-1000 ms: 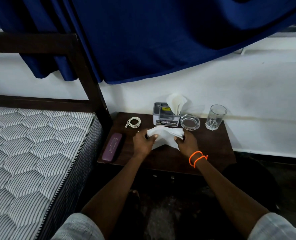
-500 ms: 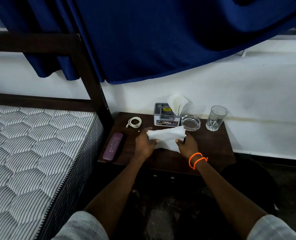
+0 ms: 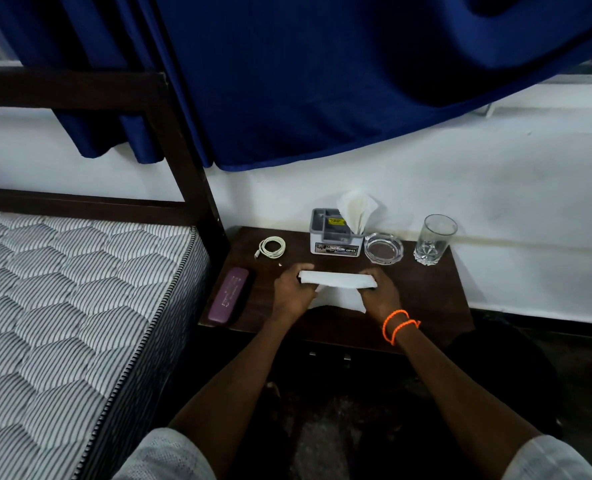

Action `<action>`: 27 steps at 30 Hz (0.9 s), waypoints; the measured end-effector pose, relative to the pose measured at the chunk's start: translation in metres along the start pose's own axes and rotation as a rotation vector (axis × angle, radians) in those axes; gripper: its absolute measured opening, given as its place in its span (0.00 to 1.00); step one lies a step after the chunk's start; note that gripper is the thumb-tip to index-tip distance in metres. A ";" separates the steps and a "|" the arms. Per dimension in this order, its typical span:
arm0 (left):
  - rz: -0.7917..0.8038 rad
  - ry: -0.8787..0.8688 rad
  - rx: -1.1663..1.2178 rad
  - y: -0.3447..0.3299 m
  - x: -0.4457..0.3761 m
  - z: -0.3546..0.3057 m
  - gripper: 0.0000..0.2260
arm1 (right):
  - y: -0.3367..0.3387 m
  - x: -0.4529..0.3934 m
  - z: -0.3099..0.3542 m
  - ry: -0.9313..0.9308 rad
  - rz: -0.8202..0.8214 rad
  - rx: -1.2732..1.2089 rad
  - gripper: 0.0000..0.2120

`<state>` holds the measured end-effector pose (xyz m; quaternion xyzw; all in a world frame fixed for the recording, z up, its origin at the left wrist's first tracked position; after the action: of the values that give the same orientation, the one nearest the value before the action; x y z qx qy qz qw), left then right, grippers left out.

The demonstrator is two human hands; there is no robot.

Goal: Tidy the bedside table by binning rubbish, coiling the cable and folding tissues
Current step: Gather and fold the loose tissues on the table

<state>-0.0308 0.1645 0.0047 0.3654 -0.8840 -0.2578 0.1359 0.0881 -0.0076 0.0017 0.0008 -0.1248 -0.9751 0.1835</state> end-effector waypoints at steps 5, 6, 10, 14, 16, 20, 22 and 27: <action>-0.019 -0.064 -0.033 0.002 0.000 -0.007 0.10 | 0.001 0.002 0.013 0.081 -0.068 -0.009 0.09; -0.024 -0.074 -0.033 0.003 0.001 -0.009 0.11 | 0.001 0.001 0.015 0.088 -0.069 -0.002 0.10; -0.010 -0.087 -0.023 0.002 0.003 -0.010 0.12 | -0.001 -0.002 0.010 0.029 0.008 0.006 0.12; 0.013 -0.105 -0.073 -0.002 0.005 -0.012 0.12 | -0.003 0.001 0.009 0.053 0.005 0.020 0.12; -0.002 -0.129 -0.083 -0.002 0.006 -0.015 0.11 | -0.003 0.001 0.013 0.101 -0.030 0.025 0.12; -0.013 -0.147 -0.120 -0.003 0.006 -0.021 0.13 | -0.004 0.004 0.017 0.145 -0.016 0.029 0.11; -0.010 -0.142 -0.179 -0.004 0.007 -0.022 0.18 | -0.005 0.006 0.013 0.106 0.020 0.024 0.15; -0.030 -0.156 -0.241 -0.009 0.008 -0.022 0.19 | 0.001 0.004 0.008 0.075 -0.024 0.019 0.11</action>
<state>-0.0221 0.1451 0.0187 0.3384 -0.8490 -0.3917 0.1058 0.0848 -0.0078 0.0099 0.0406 -0.1273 -0.9752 0.1765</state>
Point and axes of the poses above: each hand's wrist, its own x-axis away from the middle knuckle, its own y-axis out of the back of the hand, z = x × y, the point moved 5 cm from there along -x, towards the middle knuckle, and after that the axes turned 15 degrees about -x, right-handed, at the moved point
